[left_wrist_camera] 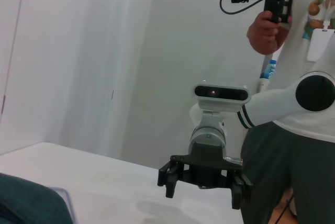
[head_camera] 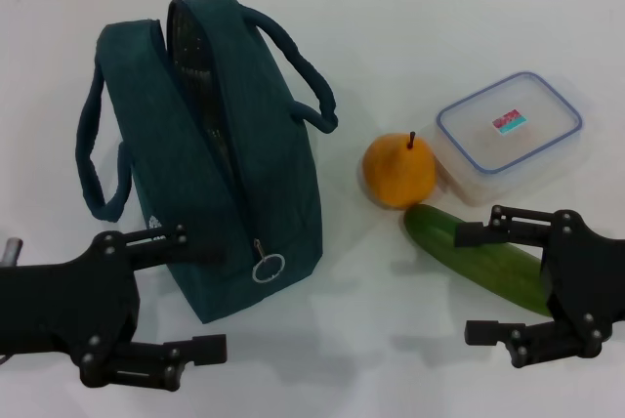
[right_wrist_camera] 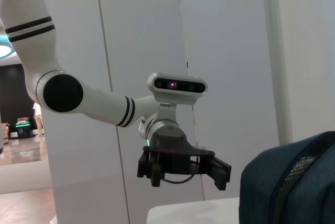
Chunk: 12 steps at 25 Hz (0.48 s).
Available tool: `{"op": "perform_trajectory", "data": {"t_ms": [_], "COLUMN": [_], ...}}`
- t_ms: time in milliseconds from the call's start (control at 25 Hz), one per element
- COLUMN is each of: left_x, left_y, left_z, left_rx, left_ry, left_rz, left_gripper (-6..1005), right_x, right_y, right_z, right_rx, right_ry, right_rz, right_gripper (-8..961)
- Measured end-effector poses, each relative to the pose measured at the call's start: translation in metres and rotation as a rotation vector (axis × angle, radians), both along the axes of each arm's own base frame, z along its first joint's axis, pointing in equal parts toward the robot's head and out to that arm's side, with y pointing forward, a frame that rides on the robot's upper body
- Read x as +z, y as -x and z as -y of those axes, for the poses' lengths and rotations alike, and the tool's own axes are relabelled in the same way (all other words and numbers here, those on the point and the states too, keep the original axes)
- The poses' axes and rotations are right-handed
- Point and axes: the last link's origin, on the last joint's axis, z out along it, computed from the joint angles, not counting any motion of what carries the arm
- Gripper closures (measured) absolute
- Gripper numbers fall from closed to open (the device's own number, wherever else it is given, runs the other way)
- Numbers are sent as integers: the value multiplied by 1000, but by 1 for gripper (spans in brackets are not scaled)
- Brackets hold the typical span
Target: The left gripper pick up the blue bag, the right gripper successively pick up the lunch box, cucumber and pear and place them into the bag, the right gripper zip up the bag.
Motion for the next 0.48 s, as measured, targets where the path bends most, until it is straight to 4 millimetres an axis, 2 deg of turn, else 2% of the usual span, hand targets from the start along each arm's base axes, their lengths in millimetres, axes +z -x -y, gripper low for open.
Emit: {"op": "perform_trajectory", "data": {"t_ms": [480], "left_x": [1], "left_y": [2], "left_z": [2], "left_rx": [7], "left_ry": [-11], "left_rz": [4], "left_gripper": [150], "right_x": [-3], "right_y": [1], "right_z": [2], "right_rx": [14], "right_ry": [19], "right_rz": [13], "right_gripper": [104]}}
